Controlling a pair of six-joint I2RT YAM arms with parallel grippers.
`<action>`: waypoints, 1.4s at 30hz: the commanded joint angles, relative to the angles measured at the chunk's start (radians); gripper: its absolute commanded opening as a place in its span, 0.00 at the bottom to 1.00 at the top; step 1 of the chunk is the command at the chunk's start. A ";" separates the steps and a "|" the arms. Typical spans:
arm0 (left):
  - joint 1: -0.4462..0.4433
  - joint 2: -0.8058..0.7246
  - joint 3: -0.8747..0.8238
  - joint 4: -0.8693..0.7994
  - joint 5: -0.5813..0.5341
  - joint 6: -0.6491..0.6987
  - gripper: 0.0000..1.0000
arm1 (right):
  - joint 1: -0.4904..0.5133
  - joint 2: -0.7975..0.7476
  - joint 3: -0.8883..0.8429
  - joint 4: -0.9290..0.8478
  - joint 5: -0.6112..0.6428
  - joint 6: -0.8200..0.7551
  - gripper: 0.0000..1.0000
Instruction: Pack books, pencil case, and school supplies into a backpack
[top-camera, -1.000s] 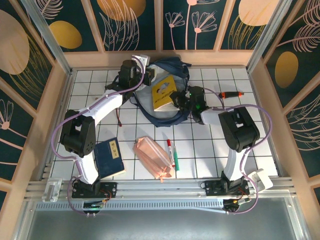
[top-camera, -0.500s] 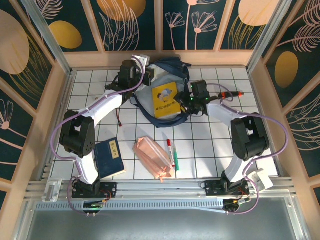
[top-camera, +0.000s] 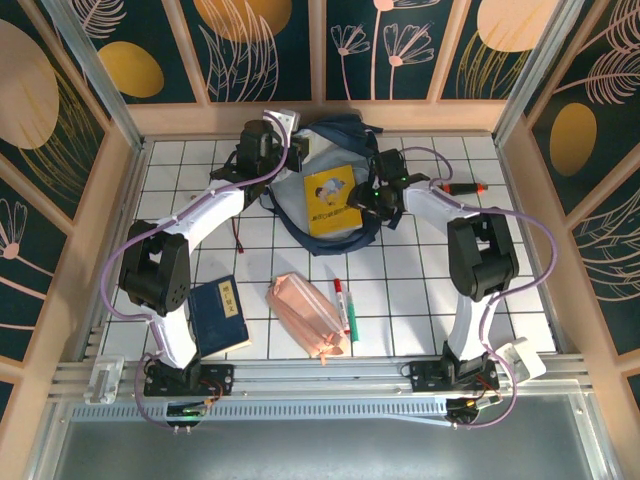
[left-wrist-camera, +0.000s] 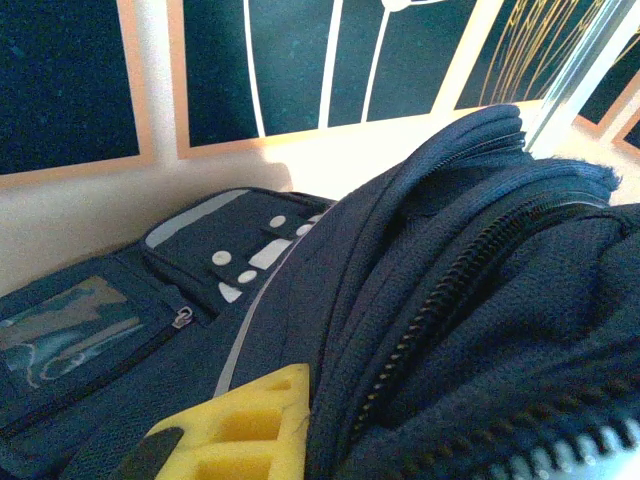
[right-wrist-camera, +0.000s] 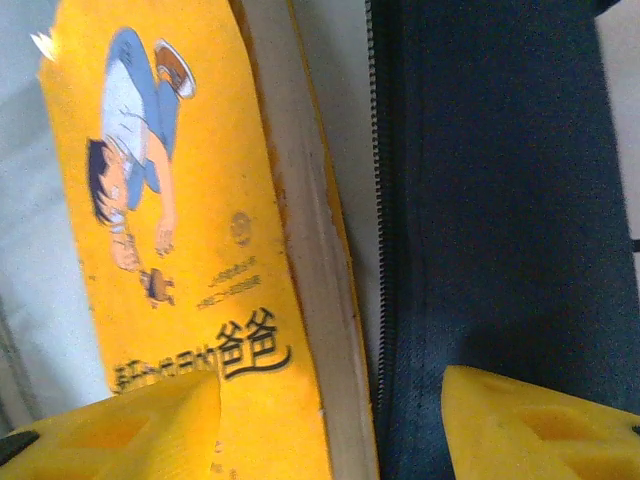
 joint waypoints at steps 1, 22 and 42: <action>0.000 -0.082 0.014 0.128 0.026 -0.010 0.00 | 0.008 0.047 0.041 0.005 -0.054 -0.118 0.58; -0.001 -0.079 -0.004 0.135 0.039 -0.031 0.00 | -0.031 0.137 -0.079 0.260 -0.466 0.013 0.45; 0.000 -0.070 -0.006 0.145 0.055 -0.039 0.00 | -0.064 0.092 -0.250 0.800 -0.733 0.251 0.32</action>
